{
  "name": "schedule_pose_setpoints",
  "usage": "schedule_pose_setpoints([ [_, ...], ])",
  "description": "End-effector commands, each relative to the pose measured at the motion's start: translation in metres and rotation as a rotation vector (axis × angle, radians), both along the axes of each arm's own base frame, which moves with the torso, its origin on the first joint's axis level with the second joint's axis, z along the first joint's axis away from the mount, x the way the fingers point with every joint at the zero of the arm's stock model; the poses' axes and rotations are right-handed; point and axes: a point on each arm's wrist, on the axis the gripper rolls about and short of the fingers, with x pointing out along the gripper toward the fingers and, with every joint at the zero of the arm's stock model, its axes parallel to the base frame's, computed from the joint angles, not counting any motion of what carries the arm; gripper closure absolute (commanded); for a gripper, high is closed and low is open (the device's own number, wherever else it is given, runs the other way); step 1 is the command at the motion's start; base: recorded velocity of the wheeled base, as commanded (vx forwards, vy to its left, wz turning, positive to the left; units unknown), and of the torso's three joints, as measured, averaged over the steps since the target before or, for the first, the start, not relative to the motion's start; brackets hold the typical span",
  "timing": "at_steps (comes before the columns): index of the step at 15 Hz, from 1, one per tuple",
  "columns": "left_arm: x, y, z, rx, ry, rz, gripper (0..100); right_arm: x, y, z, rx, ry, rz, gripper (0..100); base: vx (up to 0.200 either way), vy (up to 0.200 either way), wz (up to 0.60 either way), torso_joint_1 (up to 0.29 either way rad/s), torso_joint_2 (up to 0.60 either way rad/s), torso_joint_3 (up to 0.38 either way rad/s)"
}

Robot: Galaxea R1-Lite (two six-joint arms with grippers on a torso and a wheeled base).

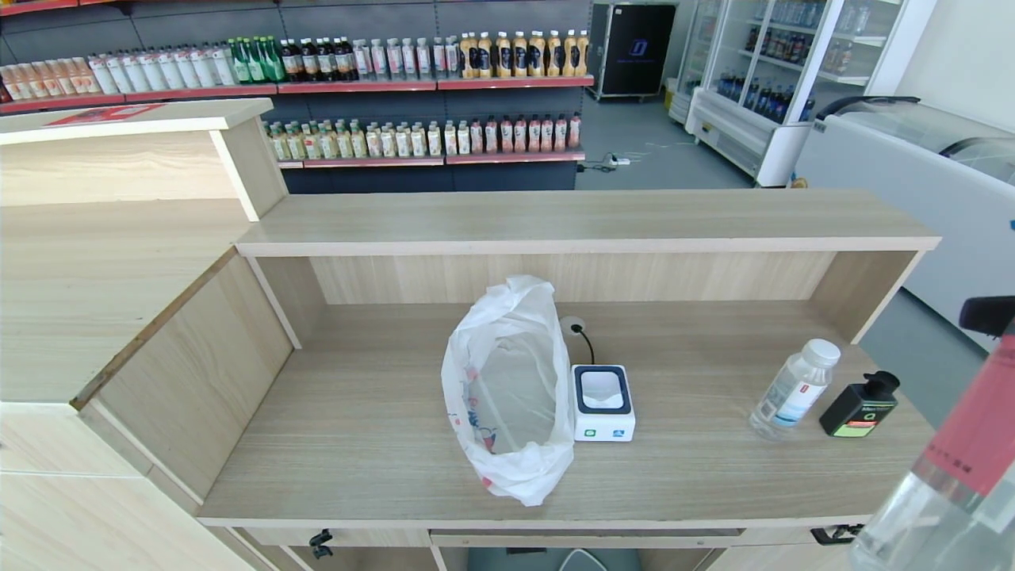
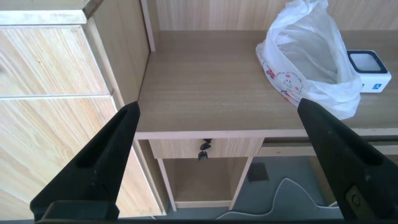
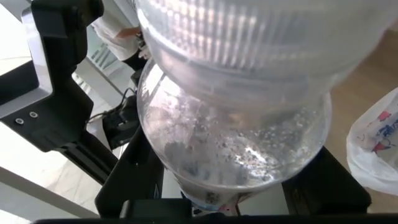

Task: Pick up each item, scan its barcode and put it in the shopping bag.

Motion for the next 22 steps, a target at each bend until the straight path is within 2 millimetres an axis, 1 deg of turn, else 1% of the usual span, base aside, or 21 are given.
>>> schedule_pose_setpoints([
  [1,0.000,0.000,0.000,-0.001,0.001,0.000,0,0.002,0.001,0.000,-0.001,0.001,-0.001,100,0.000,0.000,0.00,0.000,0.00,0.000],
  [3,0.000,0.000,0.000,-0.001,0.001,0.000,0,0.003,0.000,0.001,0.000,-0.002,-0.007,100,0.000,0.000,0.00,0.000,0.00,0.000],
  [5,0.000,0.000,0.000,-0.001,0.001,0.000,0,0.007,-0.001,0.001,0.000,-0.003,-0.039,100,0.000,0.000,0.00,0.000,0.00,0.000],
  [7,0.000,0.000,0.000,-0.001,0.001,0.000,0,0.022,-0.008,-0.001,-0.007,-0.018,-0.184,100,0.000,0.000,0.00,0.000,0.00,0.000],
  [8,0.000,0.000,0.000,-0.001,0.001,0.000,0,0.032,-0.016,-0.005,-0.029,-0.043,-0.263,100,0.000,0.000,0.00,0.000,0.00,0.000],
  [9,0.000,0.000,0.000,-0.001,0.001,0.000,0,0.042,-0.027,-0.010,-0.056,-0.073,-0.361,100,0.000,0.000,0.00,0.000,0.00,0.000],
  [10,0.000,0.000,0.000,-0.001,0.001,0.000,0,0.046,-0.031,-0.013,-0.075,-0.087,-0.442,100,0.000,0.000,0.00,0.000,0.00,0.000],
  [11,0.000,0.000,0.000,-0.001,0.001,0.000,0,0.053,-0.032,-0.026,-0.163,-0.099,-0.682,100,0.000,0.000,0.00,0.000,0.00,0.000],
  [12,0.000,0.000,0.000,-0.001,0.001,0.000,0,0.055,-0.030,-0.036,-0.254,-0.084,-0.845,100,0.000,0.000,0.00,0.000,0.00,0.000],
  [13,0.000,0.000,0.000,-0.001,0.001,0.000,0,0.056,-0.028,-0.040,-0.280,-0.066,-0.944,100,0.000,0.000,0.00,0.000,0.00,0.000],
  [14,0.000,0.000,0.000,0.001,0.001,0.000,0,0.056,-0.027,-0.041,-0.280,-0.068,-0.984,100,0.000,0.000,0.00,0.000,0.00,0.000],
  [15,0.000,0.000,0.000,-0.001,0.001,0.000,0,0.056,-0.026,-0.047,-0.285,-0.074,-1.028,100,0.000,0.000,0.00,0.000,0.00,0.000],
  [16,0.000,0.000,0.000,-0.001,0.001,0.000,0,0.058,-0.027,-0.053,-0.297,-0.080,-1.116,100,0.000,0.000,0.00,0.000,0.00,0.000],
  [18,0.000,0.000,0.000,-0.001,0.001,0.000,0,0.068,-0.031,-0.059,-0.373,-0.045,-1.405,100,0.000,0.000,0.00,0.000,0.00,0.000],
  [19,0.000,0.000,0.000,-0.001,0.001,0.000,0,0.074,-0.030,-0.066,-0.446,-0.015,-1.576,100,0.000,0.000,0.00,0.000,0.00,0.000],
  [21,0.000,0.000,0.000,0.001,0.001,0.000,0,0.080,-0.031,-0.077,-0.549,0.030,-1.773,100,0.000,0.000,0.00,0.000,0.00,0.000],
  [22,0.000,0.000,0.000,-0.001,0.000,0.000,0,0.084,-0.032,-0.081,-0.574,0.046,-1.776,100,0.000,0.000,0.00,0.000,0.00,0.000],
])
